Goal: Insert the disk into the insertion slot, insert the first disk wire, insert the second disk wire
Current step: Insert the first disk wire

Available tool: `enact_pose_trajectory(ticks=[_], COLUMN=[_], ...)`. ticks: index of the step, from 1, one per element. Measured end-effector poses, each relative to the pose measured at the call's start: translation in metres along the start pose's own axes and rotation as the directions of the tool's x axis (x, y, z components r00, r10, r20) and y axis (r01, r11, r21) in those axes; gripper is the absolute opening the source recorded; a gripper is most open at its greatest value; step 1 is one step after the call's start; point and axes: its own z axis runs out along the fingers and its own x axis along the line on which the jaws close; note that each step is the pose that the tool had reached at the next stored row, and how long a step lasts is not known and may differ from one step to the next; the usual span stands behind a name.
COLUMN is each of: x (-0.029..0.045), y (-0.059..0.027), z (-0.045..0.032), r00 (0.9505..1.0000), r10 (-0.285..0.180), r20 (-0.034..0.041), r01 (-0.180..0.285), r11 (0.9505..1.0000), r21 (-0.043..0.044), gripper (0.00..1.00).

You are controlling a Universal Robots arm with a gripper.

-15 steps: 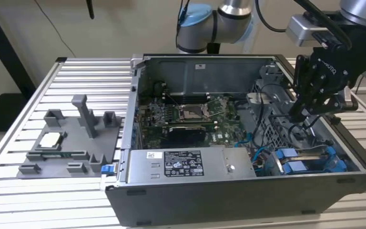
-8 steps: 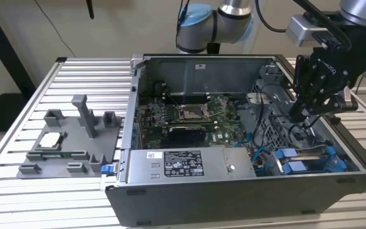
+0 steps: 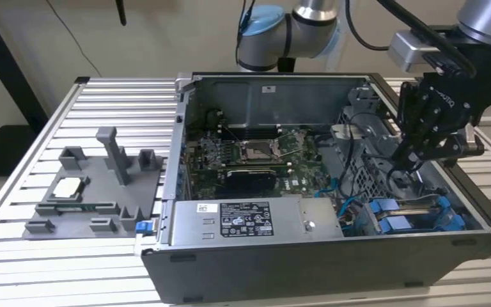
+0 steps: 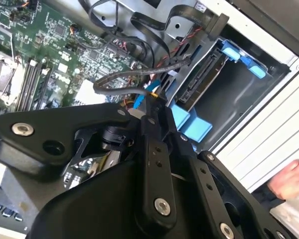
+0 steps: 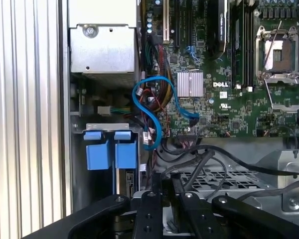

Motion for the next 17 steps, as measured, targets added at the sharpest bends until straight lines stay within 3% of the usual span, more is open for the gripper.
enact_pose_trajectory(ticks=[6,11,17], x=[0.0017,0.0023,0.0023], y=[-0.0107,-0.0152,-0.0155], z=[0.0055,0.0086,0.0088], r00=[1.0,0.9996,0.9996], r10=[0.0,0.001,0.001], r20=[-0.0097,-0.0276,-0.0285], r01=[0.0,-0.001,-0.001], r11=[1.0,1.0,1.0], r21=[0.0003,0.0008,0.0007], gripper=[0.19,0.19,0.19])
